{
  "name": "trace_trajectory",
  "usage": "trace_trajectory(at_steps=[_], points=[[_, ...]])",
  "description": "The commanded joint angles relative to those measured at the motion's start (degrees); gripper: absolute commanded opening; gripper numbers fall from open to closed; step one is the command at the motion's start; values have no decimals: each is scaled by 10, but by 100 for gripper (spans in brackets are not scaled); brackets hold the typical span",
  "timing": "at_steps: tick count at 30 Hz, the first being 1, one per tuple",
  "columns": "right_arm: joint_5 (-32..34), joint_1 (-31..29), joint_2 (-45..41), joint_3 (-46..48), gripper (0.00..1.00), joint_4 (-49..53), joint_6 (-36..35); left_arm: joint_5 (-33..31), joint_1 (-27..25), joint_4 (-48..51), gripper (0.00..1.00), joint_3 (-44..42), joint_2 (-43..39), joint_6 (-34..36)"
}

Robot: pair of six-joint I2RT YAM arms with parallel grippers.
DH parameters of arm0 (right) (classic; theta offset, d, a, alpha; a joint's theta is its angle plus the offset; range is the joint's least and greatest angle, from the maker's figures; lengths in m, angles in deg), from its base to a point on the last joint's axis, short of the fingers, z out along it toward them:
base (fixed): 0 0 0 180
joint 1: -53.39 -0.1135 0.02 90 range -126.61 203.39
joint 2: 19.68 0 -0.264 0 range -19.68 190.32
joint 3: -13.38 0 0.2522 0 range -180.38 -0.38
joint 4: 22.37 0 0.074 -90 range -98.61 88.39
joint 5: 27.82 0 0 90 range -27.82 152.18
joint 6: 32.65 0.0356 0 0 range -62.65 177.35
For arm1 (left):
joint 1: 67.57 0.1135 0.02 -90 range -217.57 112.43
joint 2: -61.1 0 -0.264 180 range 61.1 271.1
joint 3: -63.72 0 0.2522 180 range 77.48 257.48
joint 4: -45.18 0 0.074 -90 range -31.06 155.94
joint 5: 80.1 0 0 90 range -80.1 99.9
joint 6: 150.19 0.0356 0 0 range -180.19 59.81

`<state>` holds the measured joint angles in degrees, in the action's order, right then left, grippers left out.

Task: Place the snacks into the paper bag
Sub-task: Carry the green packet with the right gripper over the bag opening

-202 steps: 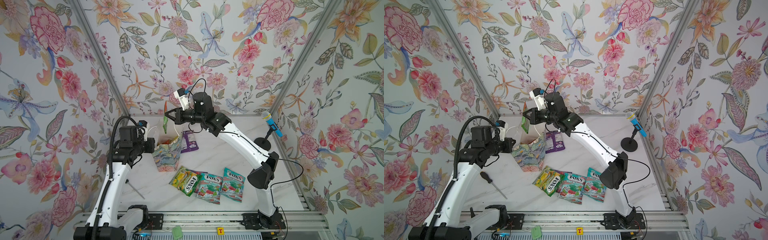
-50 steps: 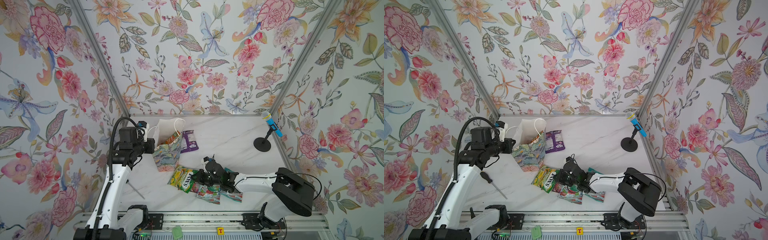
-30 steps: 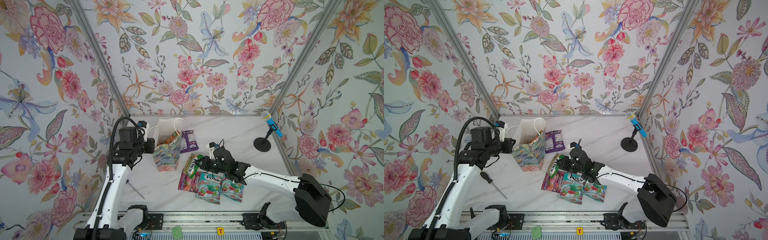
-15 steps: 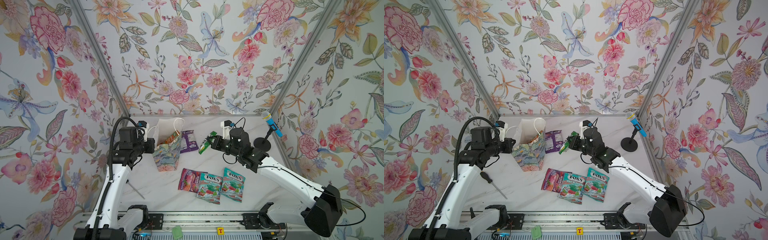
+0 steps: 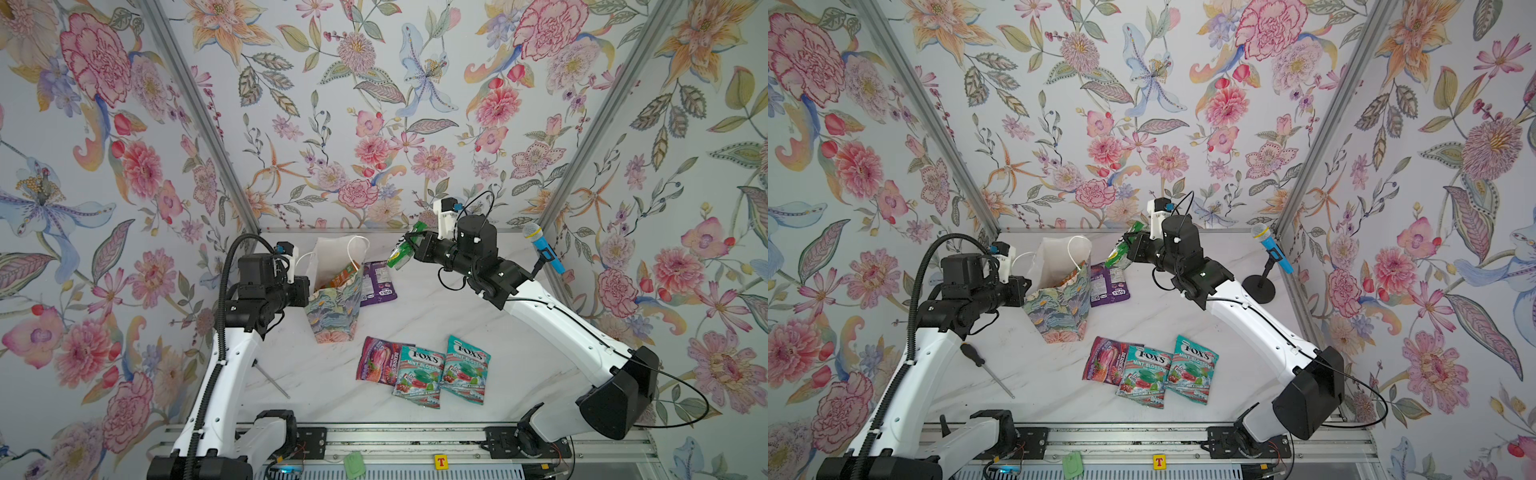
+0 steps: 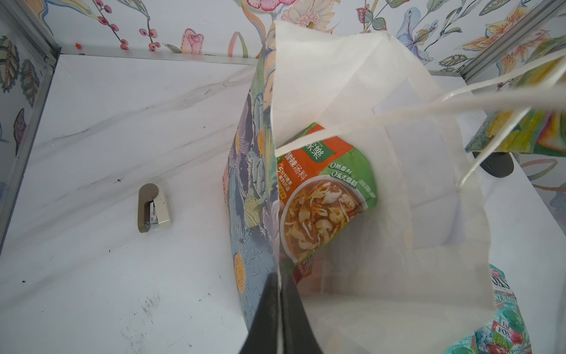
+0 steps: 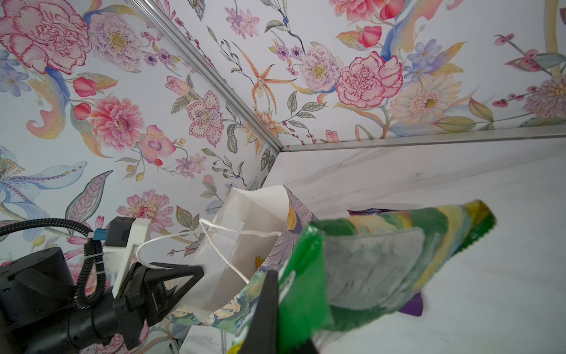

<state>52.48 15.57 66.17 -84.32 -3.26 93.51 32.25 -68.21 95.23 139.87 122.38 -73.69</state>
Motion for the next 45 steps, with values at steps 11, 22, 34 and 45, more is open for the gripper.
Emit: trace_trajectory(at_steps=[11, 22, 34, 45], points=[[-29, 4, 90, -172, 0, -23, -26, 10, 7, 18, 6, -7, 8, -3], [-61, 4, 198, -342, 0, 5, -25, 12, 6, 18, 6, -8, 7, -4], [-123, -32, 343, -572, 0, 92, -30, 12, 6, 19, 6, -11, 3, -2], [-166, -74, 341, -551, 0, 121, -39, 13, 6, 18, 6, -10, 5, -1]])
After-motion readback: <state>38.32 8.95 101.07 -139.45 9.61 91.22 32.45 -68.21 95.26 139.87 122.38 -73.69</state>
